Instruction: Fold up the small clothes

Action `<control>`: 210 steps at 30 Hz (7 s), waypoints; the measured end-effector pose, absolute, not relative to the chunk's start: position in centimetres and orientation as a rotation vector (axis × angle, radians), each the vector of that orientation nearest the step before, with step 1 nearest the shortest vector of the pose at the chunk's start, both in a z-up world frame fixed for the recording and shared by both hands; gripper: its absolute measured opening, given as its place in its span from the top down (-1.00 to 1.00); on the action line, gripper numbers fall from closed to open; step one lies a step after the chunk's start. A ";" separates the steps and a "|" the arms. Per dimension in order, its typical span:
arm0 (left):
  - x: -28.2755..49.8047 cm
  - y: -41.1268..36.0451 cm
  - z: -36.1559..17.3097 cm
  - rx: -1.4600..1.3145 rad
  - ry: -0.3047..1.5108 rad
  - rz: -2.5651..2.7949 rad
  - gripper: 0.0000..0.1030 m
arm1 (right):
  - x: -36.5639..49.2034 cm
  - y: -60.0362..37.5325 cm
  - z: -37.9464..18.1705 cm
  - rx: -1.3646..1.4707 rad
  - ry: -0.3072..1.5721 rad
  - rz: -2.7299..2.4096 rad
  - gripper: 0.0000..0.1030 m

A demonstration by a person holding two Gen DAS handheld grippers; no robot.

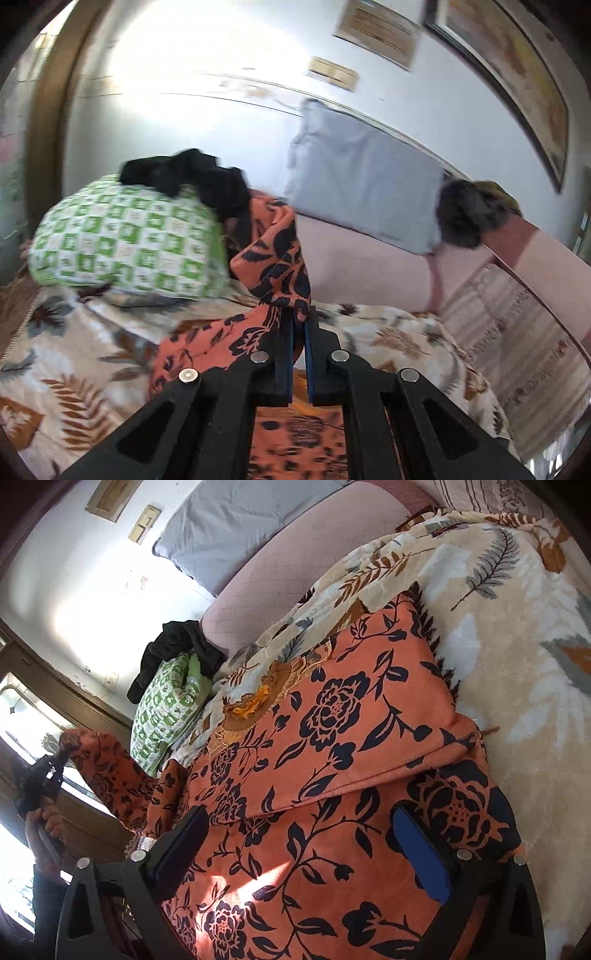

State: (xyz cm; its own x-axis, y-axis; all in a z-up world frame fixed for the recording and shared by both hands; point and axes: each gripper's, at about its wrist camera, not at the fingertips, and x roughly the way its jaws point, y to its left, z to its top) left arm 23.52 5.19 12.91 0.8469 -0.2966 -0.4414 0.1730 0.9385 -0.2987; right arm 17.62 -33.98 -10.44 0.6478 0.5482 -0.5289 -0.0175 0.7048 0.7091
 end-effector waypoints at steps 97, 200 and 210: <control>20.4 13.2 -10.7 -0.039 0.962 -0.036 -0.68 | 26.9 -33.3 -9.3 0.489 1.034 0.176 -0.53; 27.8 15.3 1.0 -0.358 0.876 -0.237 -0.01 | 26.6 -44.3 -2.2 0.924 0.831 0.407 0.78; 26.1 18.1 -5.5 -0.297 0.956 -0.092 -0.40 | 25.6 -42.0 -9.6 0.743 1.000 0.225 -0.71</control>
